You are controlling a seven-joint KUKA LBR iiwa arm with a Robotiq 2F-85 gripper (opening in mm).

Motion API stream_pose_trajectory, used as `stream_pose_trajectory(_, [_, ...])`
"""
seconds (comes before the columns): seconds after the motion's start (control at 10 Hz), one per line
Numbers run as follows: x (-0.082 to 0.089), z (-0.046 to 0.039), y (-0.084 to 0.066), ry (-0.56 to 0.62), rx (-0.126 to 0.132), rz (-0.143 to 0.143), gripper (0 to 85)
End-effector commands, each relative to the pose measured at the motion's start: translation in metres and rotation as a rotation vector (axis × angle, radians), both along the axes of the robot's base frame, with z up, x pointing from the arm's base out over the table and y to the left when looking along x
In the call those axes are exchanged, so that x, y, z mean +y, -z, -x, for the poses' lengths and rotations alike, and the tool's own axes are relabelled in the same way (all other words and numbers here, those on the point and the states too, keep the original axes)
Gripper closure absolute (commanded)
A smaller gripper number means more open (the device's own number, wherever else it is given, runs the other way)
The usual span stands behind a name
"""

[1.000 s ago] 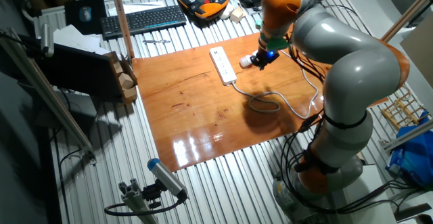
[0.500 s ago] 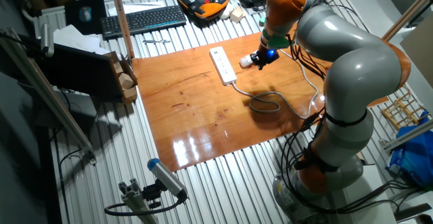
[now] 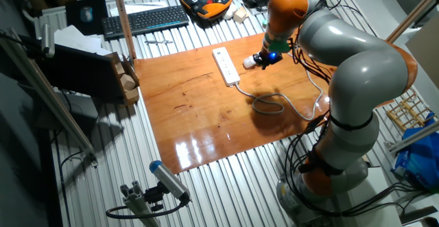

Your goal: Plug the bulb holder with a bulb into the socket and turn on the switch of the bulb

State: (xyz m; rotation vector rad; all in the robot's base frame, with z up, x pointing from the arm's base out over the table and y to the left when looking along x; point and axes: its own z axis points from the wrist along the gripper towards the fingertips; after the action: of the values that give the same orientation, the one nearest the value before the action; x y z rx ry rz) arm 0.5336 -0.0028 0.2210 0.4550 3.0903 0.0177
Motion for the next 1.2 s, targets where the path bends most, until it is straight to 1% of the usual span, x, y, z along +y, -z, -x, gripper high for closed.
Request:
stream_pose_trajectory(0.0, [-0.003, -0.0022, 0.001, 0.104, -0.003, -0.001, 85.0])
stream_pose_trajectory(0.1, [-0.002, -0.0043, 0.004, 0.152, -0.02, 0.016, 85.0])
stream_pose_trajectory(0.2, [0.001, -0.0068, 0.009, 0.215, -0.033, 0.019, 85.0])
stream_pose_trajectory(0.4, [0.0, -0.0095, 0.014, 0.293, -0.072, 0.029, 85.0])
stream_pose_trajectory(0.5, [-0.002, -0.0111, 0.015, 0.317, -0.081, 0.034, 85.0])
stream_pose_trajectory(0.6, [-0.006, -0.0137, 0.015, 0.338, -0.076, 0.027, 85.0])
stream_pose_trajectory(0.7, [-0.012, -0.0173, 0.014, 0.352, -0.058, 0.005, 85.0])
stream_pose_trajectory(0.8, [-0.018, -0.0211, 0.015, 0.354, -0.053, 0.001, 85.0])
stream_pose_trajectory(1.0, [-0.022, -0.024, 0.016, 0.367, -0.055, 0.022, 85.0])
stream_pose_trajectory(1.1, [-0.022, -0.0245, 0.015, 0.381, -0.042, 0.021, 85.0])
